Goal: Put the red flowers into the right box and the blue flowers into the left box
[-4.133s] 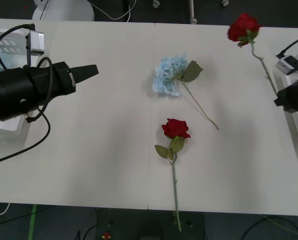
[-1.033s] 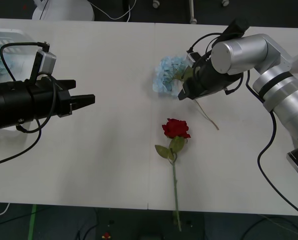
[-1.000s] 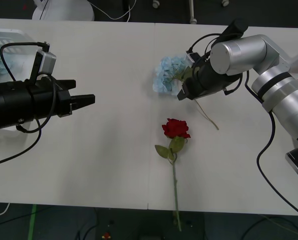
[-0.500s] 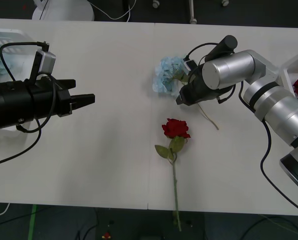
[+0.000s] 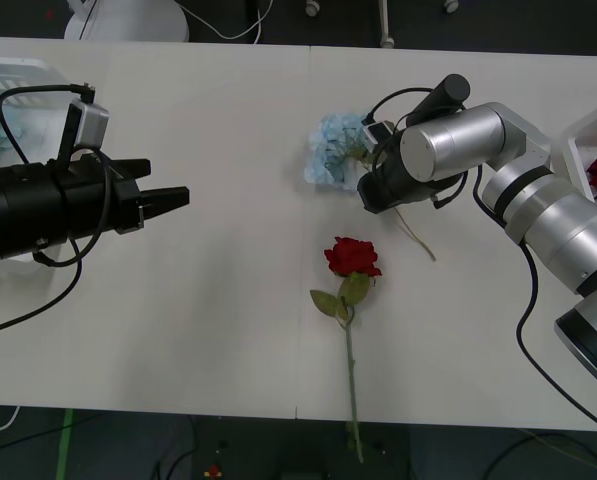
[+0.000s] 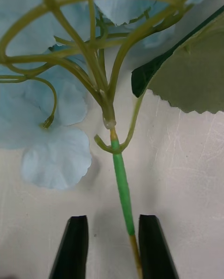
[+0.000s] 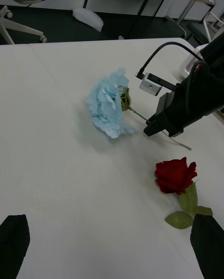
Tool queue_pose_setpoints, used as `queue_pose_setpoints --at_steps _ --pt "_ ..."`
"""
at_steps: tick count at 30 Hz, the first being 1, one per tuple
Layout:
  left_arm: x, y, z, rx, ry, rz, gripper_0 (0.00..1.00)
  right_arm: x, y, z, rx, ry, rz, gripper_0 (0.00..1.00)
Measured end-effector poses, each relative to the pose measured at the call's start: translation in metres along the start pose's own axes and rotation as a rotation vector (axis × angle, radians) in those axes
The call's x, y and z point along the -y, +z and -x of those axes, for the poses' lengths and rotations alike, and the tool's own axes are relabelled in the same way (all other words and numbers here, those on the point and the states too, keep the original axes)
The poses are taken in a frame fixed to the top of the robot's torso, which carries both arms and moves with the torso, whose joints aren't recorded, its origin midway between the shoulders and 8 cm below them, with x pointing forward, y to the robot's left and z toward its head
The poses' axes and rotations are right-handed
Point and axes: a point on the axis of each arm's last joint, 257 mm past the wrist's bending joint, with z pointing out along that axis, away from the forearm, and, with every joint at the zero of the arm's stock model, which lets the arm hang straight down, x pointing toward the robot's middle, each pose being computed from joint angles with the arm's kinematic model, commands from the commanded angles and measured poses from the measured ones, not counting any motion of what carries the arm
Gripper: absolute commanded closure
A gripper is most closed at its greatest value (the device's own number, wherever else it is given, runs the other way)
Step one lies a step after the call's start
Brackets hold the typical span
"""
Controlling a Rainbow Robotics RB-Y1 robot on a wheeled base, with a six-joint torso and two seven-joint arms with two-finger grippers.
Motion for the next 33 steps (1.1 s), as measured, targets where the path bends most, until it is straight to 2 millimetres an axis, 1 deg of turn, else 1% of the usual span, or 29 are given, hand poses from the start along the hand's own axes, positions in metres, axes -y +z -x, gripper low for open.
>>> queue_pose_setpoints --at_steps 8,11,14,17,20,23,26,30,33 --pt "0.001 0.0 0.002 0.009 -0.007 -0.005 0.0 0.002 -0.001 0.004 0.009 -0.027 -0.008 1.0" --pt "0.001 0.0 0.004 0.017 -0.013 -0.005 0.0 -0.002 -0.006 0.012 0.021 -0.02 0.015 1.0" --pt "0.001 -0.001 0.003 0.028 -0.028 -0.005 0.0 -0.008 -0.019 0.024 0.036 0.023 0.071 1.0" --pt "0.003 -0.002 0.0 0.031 -0.046 -0.012 0.0 -0.006 -0.045 0.035 0.042 0.012 0.119 1.0" --pt "0.006 -0.004 -0.001 0.045 -0.074 -0.021 0.0 -0.016 -0.082 0.054 0.098 -0.022 0.213 1.0" --pt "0.009 -0.006 -0.002 0.069 -0.114 -0.033 0.0 -0.033 -0.117 0.07 0.153 -0.022 0.31 1.0" --pt "0.014 -0.008 -0.007 0.086 -0.153 -0.051 0.0 -0.06 -0.144 0.081 0.188 0.012 0.44 1.0" --pt "0.024 -0.009 -0.011 0.119 -0.149 -0.065 0.0 -0.088 -0.169 0.094 0.231 0.016 0.541 1.0" --pt "0.036 -0.006 -0.007 0.177 -0.188 -0.081 0.0 -0.113 -0.189 0.109 0.288 -0.001 0.602 1.0"
